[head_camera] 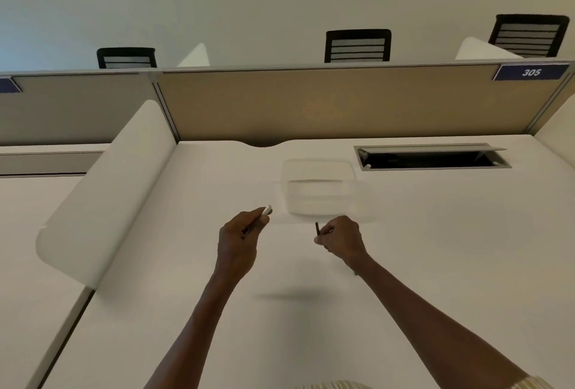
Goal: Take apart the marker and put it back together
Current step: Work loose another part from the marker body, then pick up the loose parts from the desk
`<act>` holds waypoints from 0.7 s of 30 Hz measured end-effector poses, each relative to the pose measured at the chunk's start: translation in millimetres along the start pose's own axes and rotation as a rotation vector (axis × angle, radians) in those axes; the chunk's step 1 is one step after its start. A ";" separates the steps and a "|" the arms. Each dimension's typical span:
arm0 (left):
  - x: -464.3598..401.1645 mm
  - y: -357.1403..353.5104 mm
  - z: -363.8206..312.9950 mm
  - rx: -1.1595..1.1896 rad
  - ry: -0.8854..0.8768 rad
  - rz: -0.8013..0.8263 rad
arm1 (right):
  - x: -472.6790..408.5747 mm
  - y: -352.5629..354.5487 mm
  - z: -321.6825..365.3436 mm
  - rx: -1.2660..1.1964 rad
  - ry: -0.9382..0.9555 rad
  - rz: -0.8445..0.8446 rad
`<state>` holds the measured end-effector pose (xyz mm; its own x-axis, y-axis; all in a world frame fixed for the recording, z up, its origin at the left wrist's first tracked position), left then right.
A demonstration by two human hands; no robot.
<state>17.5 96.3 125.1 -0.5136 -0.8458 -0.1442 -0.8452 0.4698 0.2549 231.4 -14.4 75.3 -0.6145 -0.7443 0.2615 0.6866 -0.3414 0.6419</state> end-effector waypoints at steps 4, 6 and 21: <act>3.8 -2.0 6.0 0.018 0.029 0.027 | -2.9 -17.2 -28.6 0.073 -0.120 0.047; 5.2 -3.0 8.4 0.023 0.041 0.030 | -5.0 -24.0 -38.0 0.119 -0.147 0.061; 4.9 -12.7 16.1 0.056 0.071 0.059 | -12.8 -39.9 -54.5 0.208 -0.186 0.018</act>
<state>23.3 90.3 105.7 -0.5524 -0.8313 -0.0618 -0.8218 0.5307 0.2073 233.0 -22.6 7.0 -0.6766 -0.6249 0.3896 0.6155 -0.1895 0.7650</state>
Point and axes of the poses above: each hand's wrist, its own x-axis away from the middle knuckle, its own y-axis out of the back of the hand, z = x × y, the point moved 8 cm from there along -x, towards the middle knuckle, and after that the axes turned 5 degrees about z, right-handed, at the moved point
